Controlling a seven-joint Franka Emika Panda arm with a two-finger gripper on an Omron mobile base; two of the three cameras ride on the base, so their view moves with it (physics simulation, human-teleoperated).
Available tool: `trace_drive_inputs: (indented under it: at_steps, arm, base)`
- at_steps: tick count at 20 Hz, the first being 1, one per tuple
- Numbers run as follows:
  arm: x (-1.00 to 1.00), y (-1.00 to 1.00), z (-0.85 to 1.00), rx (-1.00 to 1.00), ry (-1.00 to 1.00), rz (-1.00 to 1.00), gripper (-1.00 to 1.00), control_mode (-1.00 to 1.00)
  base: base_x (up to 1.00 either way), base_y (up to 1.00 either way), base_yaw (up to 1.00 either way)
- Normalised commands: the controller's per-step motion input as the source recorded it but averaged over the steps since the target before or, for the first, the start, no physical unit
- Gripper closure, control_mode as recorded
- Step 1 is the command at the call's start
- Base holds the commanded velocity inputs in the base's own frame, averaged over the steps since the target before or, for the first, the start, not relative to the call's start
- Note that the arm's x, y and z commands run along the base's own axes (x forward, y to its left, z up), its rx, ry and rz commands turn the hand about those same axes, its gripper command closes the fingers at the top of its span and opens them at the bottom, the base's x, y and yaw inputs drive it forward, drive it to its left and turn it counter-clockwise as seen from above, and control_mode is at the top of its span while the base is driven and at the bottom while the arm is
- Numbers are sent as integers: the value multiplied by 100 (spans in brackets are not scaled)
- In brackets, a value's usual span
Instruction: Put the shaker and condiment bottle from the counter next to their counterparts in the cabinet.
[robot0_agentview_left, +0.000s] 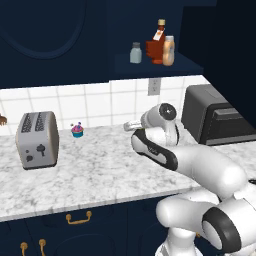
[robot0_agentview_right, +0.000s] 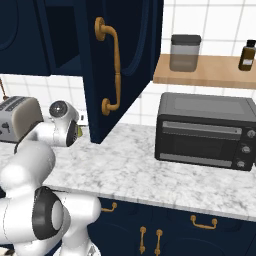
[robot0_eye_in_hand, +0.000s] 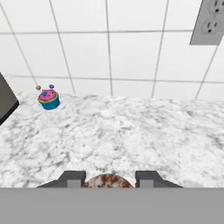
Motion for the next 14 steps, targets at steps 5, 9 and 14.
trace_drive_inputs:
  at_steps: [5,9,14]
  arm:
    - [2,0,72,0,1,0,100,-100]
    - [0,0,74,0,2,0,100,-100]
    - [0,0,67,0,0,0,100,-100]
  base:
    - [0,0,0]
    - [0,0,0]
    - [0,0,0]
